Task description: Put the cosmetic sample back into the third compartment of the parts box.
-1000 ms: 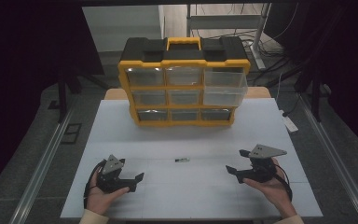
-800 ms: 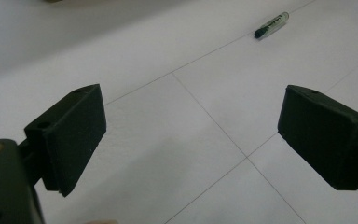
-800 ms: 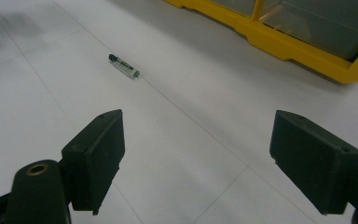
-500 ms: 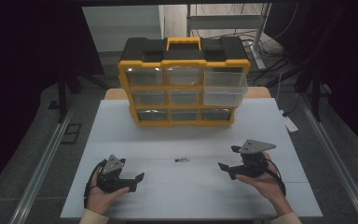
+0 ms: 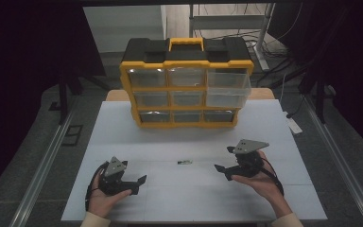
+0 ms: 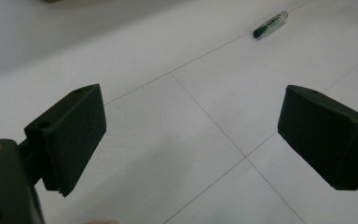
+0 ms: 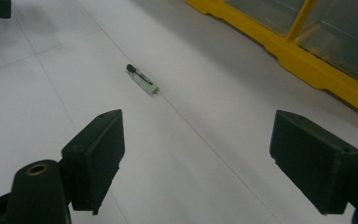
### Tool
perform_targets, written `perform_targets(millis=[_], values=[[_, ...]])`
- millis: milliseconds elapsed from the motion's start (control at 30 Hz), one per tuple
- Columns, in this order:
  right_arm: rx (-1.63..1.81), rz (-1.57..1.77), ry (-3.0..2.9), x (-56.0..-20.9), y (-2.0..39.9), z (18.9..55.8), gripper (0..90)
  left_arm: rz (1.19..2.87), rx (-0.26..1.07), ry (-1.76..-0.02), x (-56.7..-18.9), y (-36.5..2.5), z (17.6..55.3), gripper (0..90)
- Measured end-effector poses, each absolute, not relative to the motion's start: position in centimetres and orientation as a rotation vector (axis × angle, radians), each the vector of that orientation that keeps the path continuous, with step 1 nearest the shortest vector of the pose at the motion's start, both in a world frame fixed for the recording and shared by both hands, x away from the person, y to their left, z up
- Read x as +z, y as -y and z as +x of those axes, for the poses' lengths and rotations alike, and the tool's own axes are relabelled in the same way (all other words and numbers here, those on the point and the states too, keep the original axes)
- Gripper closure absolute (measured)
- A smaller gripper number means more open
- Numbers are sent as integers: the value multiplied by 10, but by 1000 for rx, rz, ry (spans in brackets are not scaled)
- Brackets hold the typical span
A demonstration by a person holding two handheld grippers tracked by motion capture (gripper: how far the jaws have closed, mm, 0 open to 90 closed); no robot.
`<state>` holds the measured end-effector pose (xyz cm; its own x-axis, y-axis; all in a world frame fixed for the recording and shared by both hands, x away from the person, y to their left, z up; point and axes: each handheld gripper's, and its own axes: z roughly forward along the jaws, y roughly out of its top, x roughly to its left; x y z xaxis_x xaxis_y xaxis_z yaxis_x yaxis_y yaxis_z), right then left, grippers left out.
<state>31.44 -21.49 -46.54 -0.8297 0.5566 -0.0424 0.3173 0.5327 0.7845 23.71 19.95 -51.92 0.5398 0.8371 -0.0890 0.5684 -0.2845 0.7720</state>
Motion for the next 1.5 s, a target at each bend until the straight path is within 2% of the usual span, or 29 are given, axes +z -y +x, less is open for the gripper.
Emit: perform_targets(millis=[1500], values=[[1147, 635, -2598, -451, 153, 348, 184, 1980, 426, -1125, -518, -201, 236, 85]])
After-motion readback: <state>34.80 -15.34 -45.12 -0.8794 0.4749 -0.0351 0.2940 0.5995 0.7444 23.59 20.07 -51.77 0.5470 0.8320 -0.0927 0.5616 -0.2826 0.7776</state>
